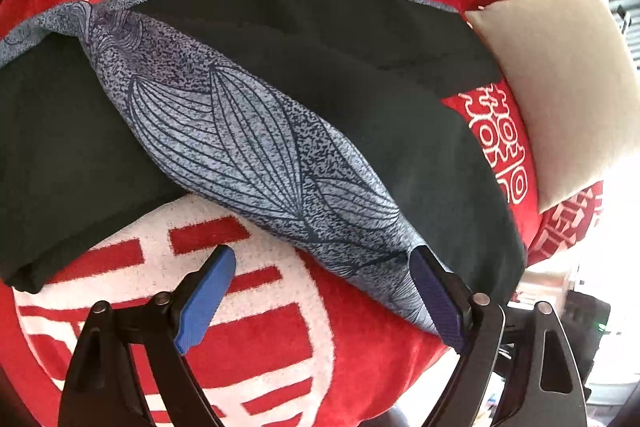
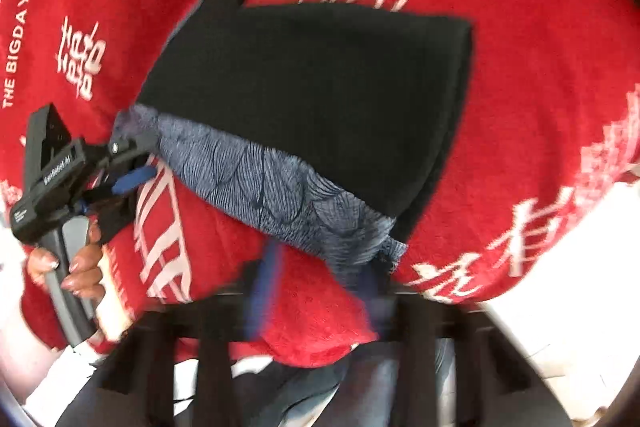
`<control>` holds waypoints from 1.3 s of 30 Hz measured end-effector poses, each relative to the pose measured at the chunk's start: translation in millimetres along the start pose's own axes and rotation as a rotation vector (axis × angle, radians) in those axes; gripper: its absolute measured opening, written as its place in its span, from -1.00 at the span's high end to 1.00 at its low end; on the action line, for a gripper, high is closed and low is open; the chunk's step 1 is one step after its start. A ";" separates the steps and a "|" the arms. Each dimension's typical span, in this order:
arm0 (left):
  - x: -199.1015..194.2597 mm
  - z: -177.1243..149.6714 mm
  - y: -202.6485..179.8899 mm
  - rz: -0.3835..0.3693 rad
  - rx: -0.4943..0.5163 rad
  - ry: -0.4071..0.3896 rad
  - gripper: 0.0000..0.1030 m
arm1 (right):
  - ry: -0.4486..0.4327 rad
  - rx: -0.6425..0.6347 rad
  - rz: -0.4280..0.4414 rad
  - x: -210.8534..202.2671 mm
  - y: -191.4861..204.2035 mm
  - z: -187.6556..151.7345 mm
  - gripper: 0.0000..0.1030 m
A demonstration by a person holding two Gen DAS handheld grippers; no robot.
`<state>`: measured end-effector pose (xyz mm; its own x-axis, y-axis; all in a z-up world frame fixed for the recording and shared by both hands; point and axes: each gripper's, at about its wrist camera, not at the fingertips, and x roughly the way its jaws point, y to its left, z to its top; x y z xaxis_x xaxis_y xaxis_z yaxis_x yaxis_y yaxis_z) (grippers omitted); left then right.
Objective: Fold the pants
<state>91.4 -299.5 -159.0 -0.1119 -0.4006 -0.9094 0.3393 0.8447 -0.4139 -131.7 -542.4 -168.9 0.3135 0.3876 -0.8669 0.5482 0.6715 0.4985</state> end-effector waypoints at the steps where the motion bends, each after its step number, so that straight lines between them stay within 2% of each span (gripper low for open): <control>1: -0.6 0.5 0.3 -0.012 -0.015 -0.005 -0.27 | 0.038 0.015 0.017 2.0 -2.7 5.1 0.94; 2: 0.4 2.4 -0.2 -0.042 -0.039 0.006 0.22 | 0.053 0.024 0.047 -0.9 -4.7 8.8 0.94; 3: 2.5 4.2 -0.4 -0.069 -0.064 0.026 0.34 | 0.072 0.030 0.093 -6.9 -5.5 16.0 0.94; 5: 1.3 8.3 -3.2 -0.078 -0.108 0.027 0.35 | 0.086 0.025 0.151 -20.7 -1.3 24.2 0.95; 8: -12.0 20.3 -11.6 -0.084 -0.137 0.000 0.35 | 0.090 -0.005 0.229 -46.8 7.9 59.4 0.95; 14: -40.0 73.0 -32.2 -0.082 -0.165 -0.099 0.35 | 0.054 -0.120 0.292 -87.3 32.6 170.3 0.95; 19: -50.0 138.1 -36.9 -0.043 -0.173 -0.207 0.35 | 0.012 -0.233 0.231 -87.4 54.0 271.3 0.95; 22: -45.3 175.5 -35.4 0.063 -0.177 -0.250 0.35 | -0.009 -0.260 0.149 -70.9 56.9 329.3 0.95; 24: -40.9 194.3 -31.9 0.159 -0.186 -0.247 0.34 | 0.005 -0.259 0.106 -55.1 52.9 359.5 0.94; 25: -40.4 198.7 -28.8 0.187 -0.189 -0.244 0.22 | 0.020 -0.259 0.087 -43.9 49.4 371.4 0.90; 26: -40.5 202.3 -25.3 0.217 -0.193 -0.246 -0.18 | 0.039 -0.263 0.065 -32.2 48.2 380.9 0.87; 27: -42.5 202.9 -23.7 0.237 -0.195 -0.257 -0.33 | 0.053 -0.269 0.044 -24.2 46.3 384.6 0.86; 28: -43.9 201.7 -23.0 0.253 -0.190 -0.268 -0.37 | 0.073 -0.287 0.001 -15.3 47.6 390.7 0.86; 30: -42.9 196.9 -23.5 0.289 -0.166 -0.256 -0.37 | 0.091 -0.309 -0.047 -5.2 52.3 397.6 0.61; 32: -40.4 189.0 -25.5 0.325 -0.147 -0.244 -0.37 | 0.076 -0.306 -0.042 -5.9 54.9 399.0 0.09; 33: -37.0 183.4 -29.2 0.343 -0.127 -0.231 -0.37 | 0.064 -0.304 -0.032 -8.9 56.3 397.5 -0.01; 39: 6.1 145.9 -50.1 0.373 -0.052 -0.117 -0.37 | -0.013 -0.349 -0.057 -26.3 73.1 384.0 -0.23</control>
<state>209.9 -396.1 -137.8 0.1185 -0.0977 -0.9881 0.2888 0.9555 -0.0598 197.9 -746.1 -110.4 0.3008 0.3370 -0.8921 0.2673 0.8682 0.4181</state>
